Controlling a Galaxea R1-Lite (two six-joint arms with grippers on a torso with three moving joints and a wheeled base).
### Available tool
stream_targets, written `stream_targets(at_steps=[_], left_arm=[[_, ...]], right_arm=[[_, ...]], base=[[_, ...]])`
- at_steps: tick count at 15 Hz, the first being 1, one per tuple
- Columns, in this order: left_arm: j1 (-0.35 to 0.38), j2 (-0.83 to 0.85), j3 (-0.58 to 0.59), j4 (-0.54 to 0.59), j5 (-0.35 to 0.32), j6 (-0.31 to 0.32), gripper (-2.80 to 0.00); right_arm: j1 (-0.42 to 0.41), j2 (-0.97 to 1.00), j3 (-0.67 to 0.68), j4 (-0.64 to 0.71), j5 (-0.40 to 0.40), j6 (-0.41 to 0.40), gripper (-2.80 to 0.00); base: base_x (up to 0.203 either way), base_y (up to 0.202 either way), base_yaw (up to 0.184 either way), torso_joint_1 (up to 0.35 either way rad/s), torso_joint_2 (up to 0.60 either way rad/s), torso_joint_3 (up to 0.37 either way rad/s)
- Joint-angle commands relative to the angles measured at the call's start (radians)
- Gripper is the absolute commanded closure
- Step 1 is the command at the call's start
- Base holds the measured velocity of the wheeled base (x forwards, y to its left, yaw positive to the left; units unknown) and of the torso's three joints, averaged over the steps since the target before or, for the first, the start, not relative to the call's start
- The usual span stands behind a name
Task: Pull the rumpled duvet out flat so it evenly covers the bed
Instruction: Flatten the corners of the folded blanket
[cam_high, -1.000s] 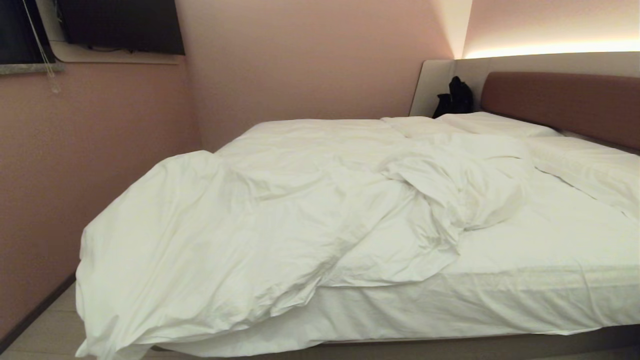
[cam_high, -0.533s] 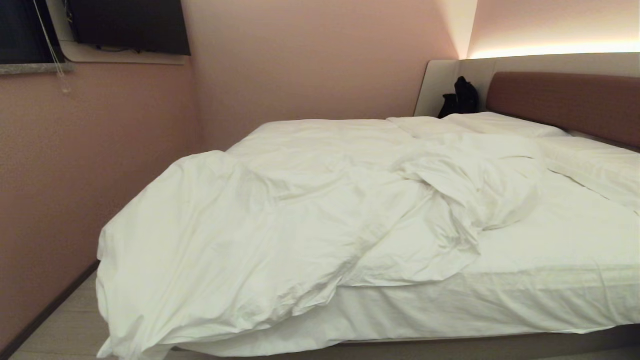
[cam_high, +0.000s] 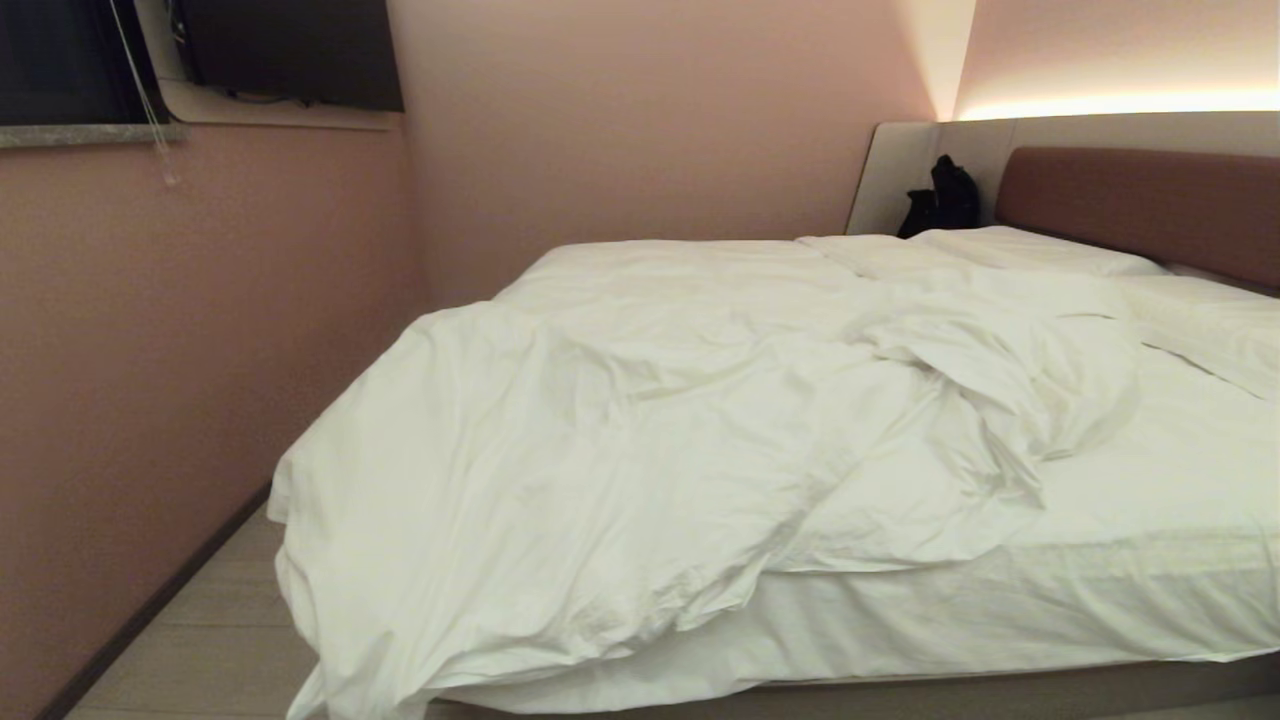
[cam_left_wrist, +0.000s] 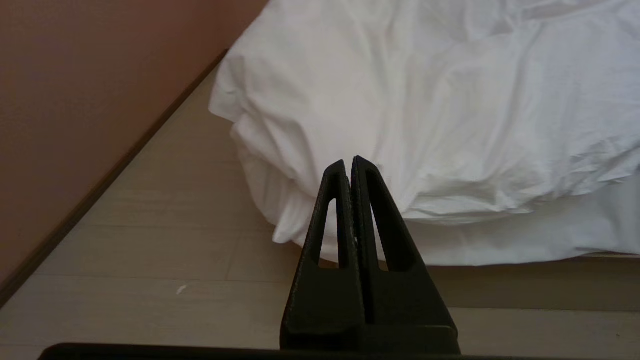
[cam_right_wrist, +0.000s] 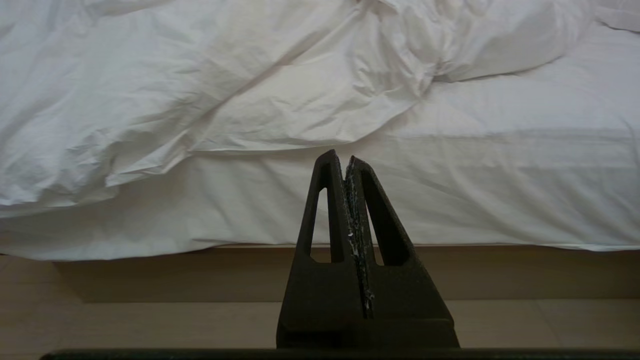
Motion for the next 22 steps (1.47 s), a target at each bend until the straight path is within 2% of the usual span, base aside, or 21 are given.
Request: stream_targets(at_steps=[1,11,20,22], left_arm=[[0.000,0.000,0.000,0.000,0.000,0.000,0.00],[0.000,0.000,0.000,0.001,0.002,-0.002,0.00],[0.000,0.000,0.000,0.000,0.002,-0.003,0.00],[0.000,0.000,0.000,0.000,0.002,-0.005,0.00]], right_arm=[[0.000,0.001,0.000,-0.001,0.001,-0.001,0.00],[0.000,0.001,-0.001,0.001,-0.001,-0.002,0.00],[0.000,0.001,-0.001,0.000,0.001,-0.001,0.00],[0.000,0.001,0.000,0.001,0.001,-0.001,0.00]], base=[[0.000,0.197,-0.001,0.002,0.00,0.002],[0.000,0.182,-0.001,0.002,0.00,0.003],[0.000,0.000,0.000,0.000,0.00,0.000],[-0.136,0.000,0.000,0.005,0.00,0.002]])
